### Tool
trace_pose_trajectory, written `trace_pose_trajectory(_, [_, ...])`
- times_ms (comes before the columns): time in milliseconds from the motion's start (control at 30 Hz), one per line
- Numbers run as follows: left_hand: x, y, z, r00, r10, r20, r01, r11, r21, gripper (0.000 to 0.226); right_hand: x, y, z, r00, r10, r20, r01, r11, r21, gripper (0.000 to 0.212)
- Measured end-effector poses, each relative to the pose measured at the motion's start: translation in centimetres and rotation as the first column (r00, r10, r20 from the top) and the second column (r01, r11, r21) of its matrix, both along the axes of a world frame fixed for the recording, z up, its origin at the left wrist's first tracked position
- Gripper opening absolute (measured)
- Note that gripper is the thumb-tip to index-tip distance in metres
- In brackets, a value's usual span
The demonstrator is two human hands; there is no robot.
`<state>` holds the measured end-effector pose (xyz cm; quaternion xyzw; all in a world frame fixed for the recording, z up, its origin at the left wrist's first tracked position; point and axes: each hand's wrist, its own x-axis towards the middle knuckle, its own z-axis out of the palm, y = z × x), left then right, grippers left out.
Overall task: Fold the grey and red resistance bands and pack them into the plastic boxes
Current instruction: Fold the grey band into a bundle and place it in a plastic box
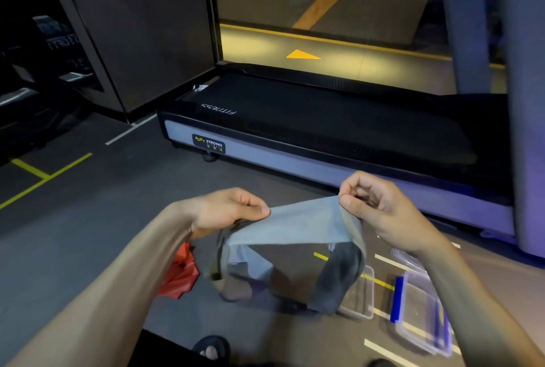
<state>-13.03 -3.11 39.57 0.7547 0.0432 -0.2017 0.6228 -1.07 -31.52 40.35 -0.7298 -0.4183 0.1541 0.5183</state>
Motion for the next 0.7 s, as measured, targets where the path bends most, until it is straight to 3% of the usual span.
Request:
trace_pose_trajectory(100, [-0.1,0.17,-0.19,0.999,-0.035,0.005,0.034,0.988,0.148,0.029,0.0,-0.16,-0.11,1.0,-0.002,0.001,0.002,1.0,0.001,0.004])
trace_pose_trajectory(167, [-0.2,0.24,-0.4,1.0,-0.024,-0.003,0.024,0.988,0.154,0.031,0.07,-0.19,-0.28,1.0,0.002,0.002,-0.002,1.0,-0.014,0.004])
trace_pose_trajectory(333, [-0.14,0.67,-0.39,0.997,0.058,-0.056,-0.058,0.998,0.009,0.024,0.55,-0.38,-0.53,1.0,-0.024,0.018,0.024,0.999,-0.026,0.012])
trace_pose_trajectory(533, [0.16,0.48,0.01,0.982,0.162,-0.093,-0.179,0.96,-0.215,0.015,0.52,-0.42,-0.69,0.998,-0.028,0.054,0.031,0.998,-0.061,0.006])
trace_pose_trajectory(700, [-0.21,0.65,0.21,1.0,0.012,0.012,-0.014,0.99,0.139,0.026,0.59,-0.65,-0.63,0.997,-0.045,0.056,0.048,0.998,-0.05,0.006])
